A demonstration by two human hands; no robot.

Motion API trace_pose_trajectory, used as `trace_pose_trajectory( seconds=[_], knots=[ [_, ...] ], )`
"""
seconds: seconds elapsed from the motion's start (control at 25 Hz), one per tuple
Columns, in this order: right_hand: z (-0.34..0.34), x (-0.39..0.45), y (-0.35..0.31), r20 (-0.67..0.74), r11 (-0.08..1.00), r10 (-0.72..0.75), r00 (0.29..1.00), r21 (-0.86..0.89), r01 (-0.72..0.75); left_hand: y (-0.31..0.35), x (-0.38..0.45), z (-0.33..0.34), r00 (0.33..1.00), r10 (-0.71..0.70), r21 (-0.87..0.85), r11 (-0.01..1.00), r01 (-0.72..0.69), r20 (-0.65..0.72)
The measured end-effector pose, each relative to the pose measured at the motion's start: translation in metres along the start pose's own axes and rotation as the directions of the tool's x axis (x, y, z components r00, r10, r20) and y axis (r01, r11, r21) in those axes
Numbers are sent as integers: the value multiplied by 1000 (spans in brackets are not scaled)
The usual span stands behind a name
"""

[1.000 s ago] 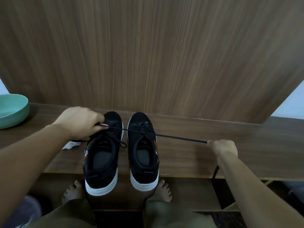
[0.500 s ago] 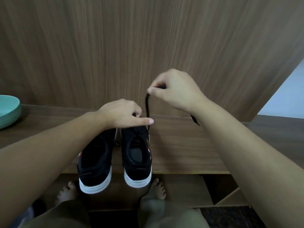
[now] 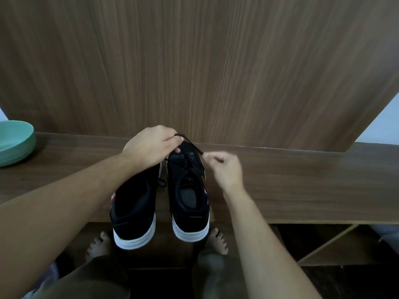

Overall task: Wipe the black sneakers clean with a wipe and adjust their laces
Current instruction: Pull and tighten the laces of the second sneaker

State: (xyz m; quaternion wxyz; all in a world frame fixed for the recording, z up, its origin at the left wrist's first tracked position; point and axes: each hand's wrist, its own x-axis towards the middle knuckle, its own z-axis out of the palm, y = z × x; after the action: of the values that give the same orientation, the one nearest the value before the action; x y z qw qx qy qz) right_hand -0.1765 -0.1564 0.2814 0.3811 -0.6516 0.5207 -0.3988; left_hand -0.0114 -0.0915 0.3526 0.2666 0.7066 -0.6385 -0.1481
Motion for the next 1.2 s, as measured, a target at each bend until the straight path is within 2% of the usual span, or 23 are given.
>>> trace_pose_trajectory(
  seconds=[0.16,0.32,0.44,0.48,0.52,0.56,0.64,0.68,0.72,0.8,0.88,0.92,1.0,1.08,1.12,1.2],
  knots=[
    [22,-3,10,154,990,-118,981,96,104,3,10,3,998,-62,-139,989,59,-20],
    [20,-6,9,338,929,-118,934,369,-16,0,20,2,988,-151,-221,965,139,-38],
    [20,-7,5,329,894,-84,940,441,-75,-4,23,-2,987,-151,-223,962,158,51],
    [21,-6,3,325,874,-32,945,468,-132,-5,23,-7,984,-126,-164,976,146,129],
    [21,-5,1,327,849,33,945,489,-199,-7,22,-13,968,-105,-6,994,109,226],
    [22,-4,0,336,824,94,937,502,-263,-8,23,-20,939,-112,226,973,38,324],
    [24,-4,-4,344,814,163,925,483,-323,-5,21,-32,902,-197,631,769,-102,385],
    [25,-4,-7,323,844,164,932,443,-302,-2,21,-37,912,-199,718,683,-134,359],
    [27,-4,-10,282,898,138,949,370,-240,1,22,-41,926,-181,750,646,-142,331],
    [29,-4,-13,191,994,0,982,110,-21,8,27,-46,952,-89,733,660,-165,294],
    [30,-6,-13,171,971,-163,972,-149,189,14,33,-50,972,37,704,683,-193,230],
    [30,-6,-11,176,950,-210,962,-196,244,16,37,-49,979,92,719,667,-197,183],
    [30,-6,-7,179,943,-253,951,-173,284,22,44,-44,983,155,756,631,-175,98],
    [29,-7,-6,179,949,-256,950,-139,282,28,51,-40,981,193,753,644,-138,15],
    [29,-7,-6,181,962,-232,956,-101,252,26,55,-38,966,257,779,610,-142,-25],
    [27,-7,-9,185,988,-155,970,16,155,20,60,-30,889,447,854,497,-156,-98]
  ],
)
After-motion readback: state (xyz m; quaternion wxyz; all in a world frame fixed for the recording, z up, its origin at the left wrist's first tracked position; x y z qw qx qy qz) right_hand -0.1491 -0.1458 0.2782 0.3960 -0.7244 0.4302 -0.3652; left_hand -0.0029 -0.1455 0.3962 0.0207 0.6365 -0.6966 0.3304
